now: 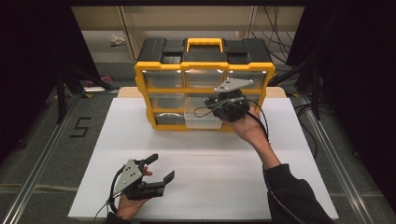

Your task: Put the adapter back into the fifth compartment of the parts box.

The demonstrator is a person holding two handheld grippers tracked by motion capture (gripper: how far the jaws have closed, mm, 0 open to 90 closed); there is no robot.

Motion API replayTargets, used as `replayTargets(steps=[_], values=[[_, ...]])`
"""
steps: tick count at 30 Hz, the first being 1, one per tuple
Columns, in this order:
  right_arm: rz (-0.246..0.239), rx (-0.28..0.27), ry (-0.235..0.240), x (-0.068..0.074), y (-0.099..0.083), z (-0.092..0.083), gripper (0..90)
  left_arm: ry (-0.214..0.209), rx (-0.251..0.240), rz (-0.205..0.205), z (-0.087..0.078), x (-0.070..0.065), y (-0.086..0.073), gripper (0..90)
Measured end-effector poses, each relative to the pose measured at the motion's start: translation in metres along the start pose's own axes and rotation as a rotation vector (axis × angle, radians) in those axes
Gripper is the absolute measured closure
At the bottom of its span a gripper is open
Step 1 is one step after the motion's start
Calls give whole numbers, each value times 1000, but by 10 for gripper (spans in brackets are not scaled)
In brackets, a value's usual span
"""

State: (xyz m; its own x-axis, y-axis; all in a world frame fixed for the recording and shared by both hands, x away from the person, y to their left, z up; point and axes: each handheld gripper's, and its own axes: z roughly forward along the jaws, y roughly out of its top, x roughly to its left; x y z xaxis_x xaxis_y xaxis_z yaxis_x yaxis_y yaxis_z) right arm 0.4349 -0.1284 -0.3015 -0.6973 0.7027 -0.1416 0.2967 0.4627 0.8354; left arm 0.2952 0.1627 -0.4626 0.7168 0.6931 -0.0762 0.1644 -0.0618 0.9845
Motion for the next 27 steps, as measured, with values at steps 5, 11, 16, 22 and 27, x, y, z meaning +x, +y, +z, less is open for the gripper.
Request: replayTargets(steps=[5, 11, 16, 22, 27], values=[[22, 18, -6, -3, 0, 3, 552, -1, 0, -1, 0, 0, 0, 169], [39, -4, -20, 0, -4, -1, 410, -4, 0, -12, 0, 1, 0, 169], [38, -65, -11, 5, -7, -12, 380, -9, 11, -42, 0, -2, -1, 169], [28, -121, 11, 14, -9, -27, 364, -6, 11, -44, 0, -1, -1, 169], [23, -150, 19, 19, -14, -33, 350, -7, 12, -38, 0, -1, -1, 169]])
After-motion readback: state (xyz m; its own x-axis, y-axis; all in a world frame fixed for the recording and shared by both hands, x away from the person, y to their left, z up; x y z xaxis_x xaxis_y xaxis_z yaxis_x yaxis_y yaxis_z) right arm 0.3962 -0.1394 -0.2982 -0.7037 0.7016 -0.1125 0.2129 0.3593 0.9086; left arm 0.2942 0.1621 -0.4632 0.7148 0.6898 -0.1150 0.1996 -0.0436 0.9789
